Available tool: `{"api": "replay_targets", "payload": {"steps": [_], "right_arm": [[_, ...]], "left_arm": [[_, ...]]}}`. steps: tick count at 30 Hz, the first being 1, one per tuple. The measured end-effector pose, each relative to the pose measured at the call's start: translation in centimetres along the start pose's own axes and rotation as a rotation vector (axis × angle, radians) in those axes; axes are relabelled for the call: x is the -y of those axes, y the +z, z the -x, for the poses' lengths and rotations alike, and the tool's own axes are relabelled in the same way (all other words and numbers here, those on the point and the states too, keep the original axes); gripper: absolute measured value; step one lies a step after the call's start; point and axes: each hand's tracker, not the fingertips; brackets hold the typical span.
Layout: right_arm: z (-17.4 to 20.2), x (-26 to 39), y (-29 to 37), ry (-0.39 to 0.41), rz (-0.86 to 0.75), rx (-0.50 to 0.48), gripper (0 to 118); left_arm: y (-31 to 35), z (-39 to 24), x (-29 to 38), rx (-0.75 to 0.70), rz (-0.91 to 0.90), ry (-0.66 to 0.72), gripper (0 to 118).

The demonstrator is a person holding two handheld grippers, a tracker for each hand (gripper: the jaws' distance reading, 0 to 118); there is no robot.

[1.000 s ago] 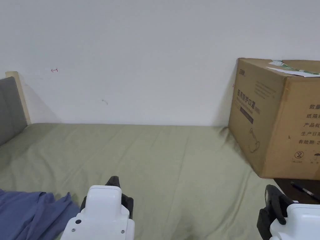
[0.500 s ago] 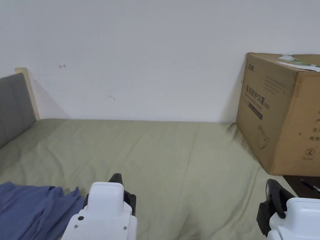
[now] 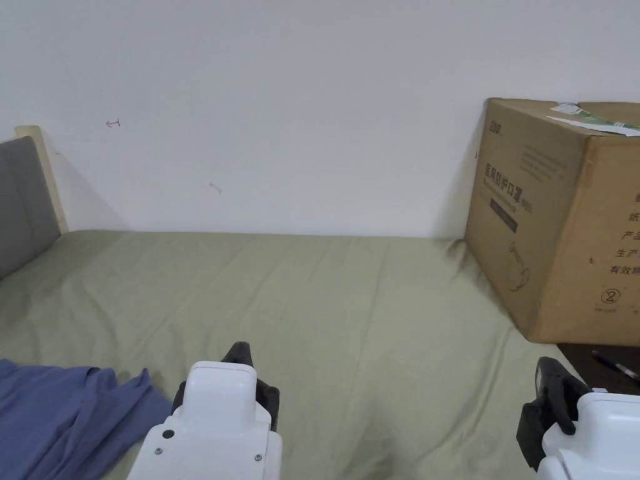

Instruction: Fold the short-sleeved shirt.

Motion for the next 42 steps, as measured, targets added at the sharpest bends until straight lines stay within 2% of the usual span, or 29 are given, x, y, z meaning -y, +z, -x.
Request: {"api": "replay_targets", "payload": {"steps": [5, 8, 11, 15, 17, 23, 27, 29, 33, 34, 37, 38, 39, 40, 41, 42], "right_arm": [[1.8, -0.2, -0.2, 0.018, -0.012, -0.037, 0], [3.7, -0.4, -0.7, 0.023, 0.015, -0.084, 0], [7.0, -0.7, -0.6, -0.035, 0.011, -0.225, 0], [12.7, -1.6, 0.3, 0.024, -0.041, -0.342, 0], [14.4, -2.1, 0.6, 0.014, -0.058, -0.428, 0], [17.3, -2.7, 0.6, 0.024, -0.060, -0.507, 0], [17.1, -2.9, -0.2, 0.028, -0.042, -0.528, 0], [16.7, -2.7, -0.7, 0.038, -0.033, -0.538, 0], [15.9, -2.1, -2.4, 0.078, 0.066, -0.547, 0], [15.7, -1.9, -3.0, 0.049, 0.104, -0.558, 0], [15.0, -0.8, -4.7, 0.004, 0.199, -0.540, 0], [14.9, -0.5, -5.4, 0.000, 0.233, -0.527, 0], [14.8, -0.1, -6.0, -0.006, 0.267, -0.517, 0], [14.7, 0.3, -6.6, -0.015, 0.297, -0.505, 0], [14.6, 0.7, -7.3, -0.028, 0.325, -0.496, 0], [14.4, 1.1, -7.9, -0.037, 0.343, -0.490, 0]], "left_arm": [[0.0, 2.3, 0.8, -0.026, 0.035, 0.038, 0], [1.1, 5.1, 1.6, -0.134, 0.039, 0.020, 0], [2.8, 8.8, 1.7, -0.226, 0.065, 0.041, 0], [5.7, 13.7, 1.8, -0.384, 0.063, 0.058, 0], [7.1, 15.4, 1.5, -0.447, 0.066, 0.059, 0], [8.7, 18.2, 2.1, -0.530, 0.075, 0.087, 0], [5.9, 20.7, 1.6, -0.485, 0.114, 0.085, 0], [2.0, 23.4, 1.5, -0.417, 0.221, 0.086, 0], [-7.8, 30.3, 3.6, -0.230, 0.548, 0.147, 0], [-10.3, 31.8, 4.7, -0.178, 0.657, 0.199, 0], [-16.0, 35.4, 8.9, -0.149, 0.887, 0.318, 2], [-17.5, 36.0, 10.5, -0.124, 0.955, 0.324, 16], [-18.7, 36.3, 11.7, -0.119, 1.015, 0.309, 44], [-19.5, 36.6, 12.9, -0.115, 1.050, 0.288, 91], [-20.2, 36.8, 14.0, -0.118, 1.052, 0.261, 91], [-20.9, 36.9, 14.8, -0.129, 1.066, 0.246, 102]]}}
